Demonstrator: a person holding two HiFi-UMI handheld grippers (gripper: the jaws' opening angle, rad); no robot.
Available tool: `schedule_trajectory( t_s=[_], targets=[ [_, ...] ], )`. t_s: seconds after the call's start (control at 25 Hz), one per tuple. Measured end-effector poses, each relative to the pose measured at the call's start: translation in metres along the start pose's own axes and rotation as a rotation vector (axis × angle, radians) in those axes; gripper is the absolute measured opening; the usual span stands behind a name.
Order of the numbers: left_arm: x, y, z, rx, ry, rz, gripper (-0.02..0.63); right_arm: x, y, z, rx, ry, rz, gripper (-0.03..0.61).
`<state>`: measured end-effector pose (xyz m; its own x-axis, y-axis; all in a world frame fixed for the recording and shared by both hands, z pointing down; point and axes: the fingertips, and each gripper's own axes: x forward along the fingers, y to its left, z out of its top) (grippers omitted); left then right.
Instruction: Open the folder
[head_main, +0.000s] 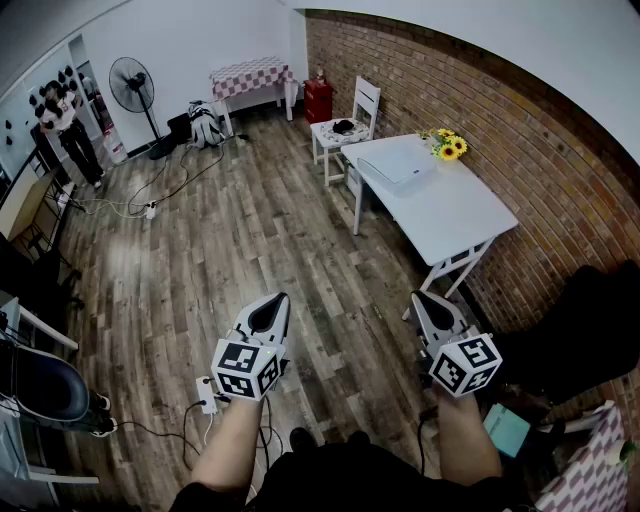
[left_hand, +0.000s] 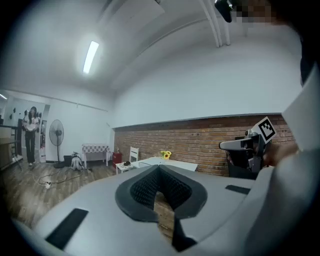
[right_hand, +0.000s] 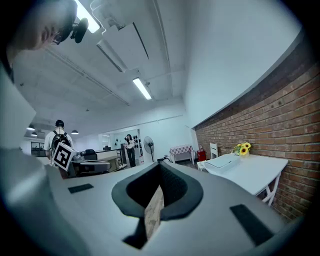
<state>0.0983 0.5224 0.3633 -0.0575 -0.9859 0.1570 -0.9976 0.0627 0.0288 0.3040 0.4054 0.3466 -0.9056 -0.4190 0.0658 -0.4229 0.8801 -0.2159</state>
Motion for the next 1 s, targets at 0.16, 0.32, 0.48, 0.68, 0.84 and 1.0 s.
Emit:
schedule_trajectory(
  t_s=[0.16,0.32,0.48,0.68,0.84,1.0],
  targets=[
    [0.007,-0.015,0.001,0.007,0.009,-0.010,0.018,-0.008,-0.015,0.003,0.013,-0.001,-0.006,0.012],
    [0.012,-0.033,-0.005,0.011,0.027,-0.020,0.018,-0.022,-0.025,0.002,0.000,0.000,-0.019,0.012],
    [0.018,-0.054,-0.007,0.019,0.031,-0.020,0.018,-0.040,-0.041,0.000,0.001,-0.003,-0.018,0.012],
    [0.033,-0.079,-0.010,0.020,0.028,-0.025,0.018,-0.055,-0.049,-0.009,0.021,0.003,0.024,0.014],
    [0.050,-0.086,-0.014,0.012,0.034,-0.034,0.018,-0.054,-0.065,-0.015,0.054,0.013,0.016,0.014],
    [0.077,-0.080,-0.018,0.003,0.037,-0.044,0.018,-0.039,-0.084,-0.018,0.075,0.017,0.001,0.015]
  ],
)
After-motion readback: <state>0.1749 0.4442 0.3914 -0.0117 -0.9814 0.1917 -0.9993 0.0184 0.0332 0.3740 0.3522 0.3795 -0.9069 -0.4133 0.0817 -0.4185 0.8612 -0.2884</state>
